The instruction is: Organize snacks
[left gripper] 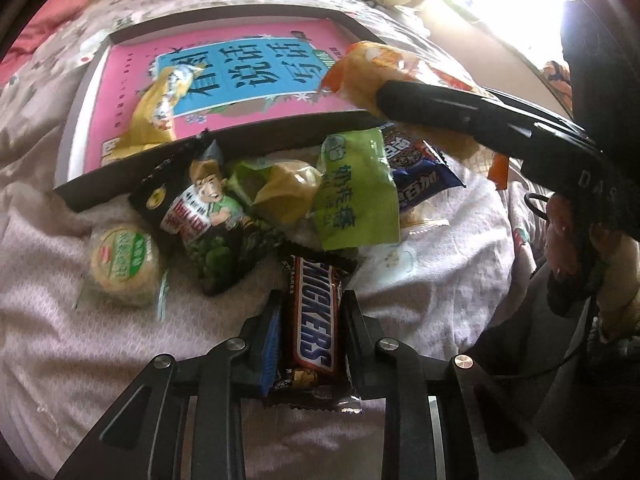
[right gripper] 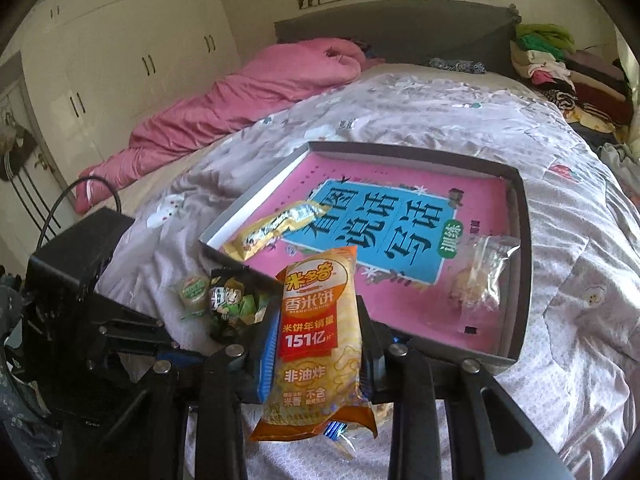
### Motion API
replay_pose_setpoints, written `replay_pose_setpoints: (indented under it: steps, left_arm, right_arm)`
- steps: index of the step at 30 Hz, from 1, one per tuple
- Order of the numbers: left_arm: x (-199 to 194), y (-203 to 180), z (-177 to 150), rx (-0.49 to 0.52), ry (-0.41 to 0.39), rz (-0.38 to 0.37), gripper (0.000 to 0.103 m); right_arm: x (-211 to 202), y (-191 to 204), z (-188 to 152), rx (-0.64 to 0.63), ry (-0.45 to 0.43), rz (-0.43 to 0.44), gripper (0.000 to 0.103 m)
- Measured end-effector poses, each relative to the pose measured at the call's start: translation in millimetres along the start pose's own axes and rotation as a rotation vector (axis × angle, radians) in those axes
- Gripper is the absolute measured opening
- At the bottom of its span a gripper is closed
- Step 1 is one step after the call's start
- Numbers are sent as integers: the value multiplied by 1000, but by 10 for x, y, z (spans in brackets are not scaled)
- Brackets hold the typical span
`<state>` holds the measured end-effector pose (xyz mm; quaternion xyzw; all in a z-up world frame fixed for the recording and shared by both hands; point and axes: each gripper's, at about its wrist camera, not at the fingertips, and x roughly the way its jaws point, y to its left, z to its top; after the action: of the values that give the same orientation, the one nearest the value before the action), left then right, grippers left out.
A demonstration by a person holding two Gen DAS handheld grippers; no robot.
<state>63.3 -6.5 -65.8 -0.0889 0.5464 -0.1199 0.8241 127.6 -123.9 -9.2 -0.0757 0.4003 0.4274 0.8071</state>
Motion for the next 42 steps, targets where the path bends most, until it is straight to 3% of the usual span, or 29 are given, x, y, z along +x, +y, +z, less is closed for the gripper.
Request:
replay_pose_setpoints:
  steps: [9, 19, 29, 42]
  left_arm:
    - [-235, 185, -104, -76, -40, -20, 29]
    - [-435, 136, -59, -67, -94, -3, 29]
    - [-456, 1, -72, -48, -84, -19, 29]
    - [-673, 16, 46, -61, -175, 17, 29]
  right_arm:
    - [-58, -24, 24, 15, -31, -1, 33]
    - [-69, 18, 20, 14, -43, 22, 33]
    - [-71, -5, 26, 29, -51, 23, 33]
    - [-162, -20, 50, 40, -89, 14, 33]
